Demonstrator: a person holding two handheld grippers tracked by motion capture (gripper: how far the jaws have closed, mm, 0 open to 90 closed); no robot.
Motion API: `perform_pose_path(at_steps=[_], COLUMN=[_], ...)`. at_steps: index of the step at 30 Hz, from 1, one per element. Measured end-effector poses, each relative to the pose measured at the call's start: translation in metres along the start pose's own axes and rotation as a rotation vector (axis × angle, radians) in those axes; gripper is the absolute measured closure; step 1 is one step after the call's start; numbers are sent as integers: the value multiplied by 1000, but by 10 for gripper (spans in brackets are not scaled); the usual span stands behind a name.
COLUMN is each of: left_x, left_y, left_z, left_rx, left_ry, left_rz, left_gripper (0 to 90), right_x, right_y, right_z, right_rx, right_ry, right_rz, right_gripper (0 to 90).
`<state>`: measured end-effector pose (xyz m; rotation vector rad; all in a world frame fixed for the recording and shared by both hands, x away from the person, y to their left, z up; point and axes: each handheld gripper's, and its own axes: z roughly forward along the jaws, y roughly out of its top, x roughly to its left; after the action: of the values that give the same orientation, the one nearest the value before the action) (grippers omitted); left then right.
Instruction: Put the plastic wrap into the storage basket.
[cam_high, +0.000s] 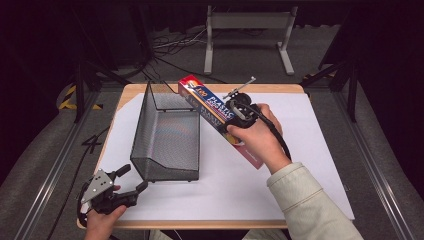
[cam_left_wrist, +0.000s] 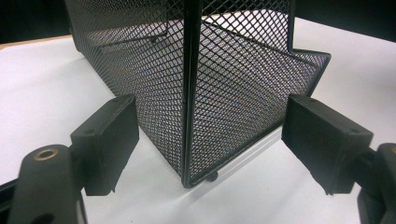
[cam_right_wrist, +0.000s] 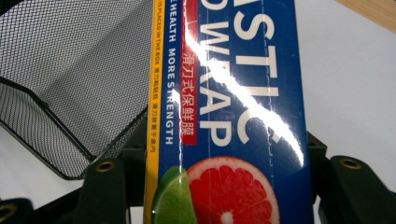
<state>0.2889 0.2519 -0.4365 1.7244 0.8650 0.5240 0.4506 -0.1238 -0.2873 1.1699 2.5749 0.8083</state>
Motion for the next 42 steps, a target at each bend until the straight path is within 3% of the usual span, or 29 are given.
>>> perform_pose_path(at_steps=[18,27,42], left_x=[1,1,1], left_y=[0,0,0], left_z=[0,0,0], left_rx=[-3,-6,-8], left_ry=[-4,-4,-7], left_rz=[1,4,0], left_gripper=[196,196,196], right_x=[22,39,51], right_y=[22,26,29], right_z=[37,55,79], right_rx=[23,41,97], right_ry=[-7,3,-22], right_rz=[4,2,26], right_gripper=[413,413,412])
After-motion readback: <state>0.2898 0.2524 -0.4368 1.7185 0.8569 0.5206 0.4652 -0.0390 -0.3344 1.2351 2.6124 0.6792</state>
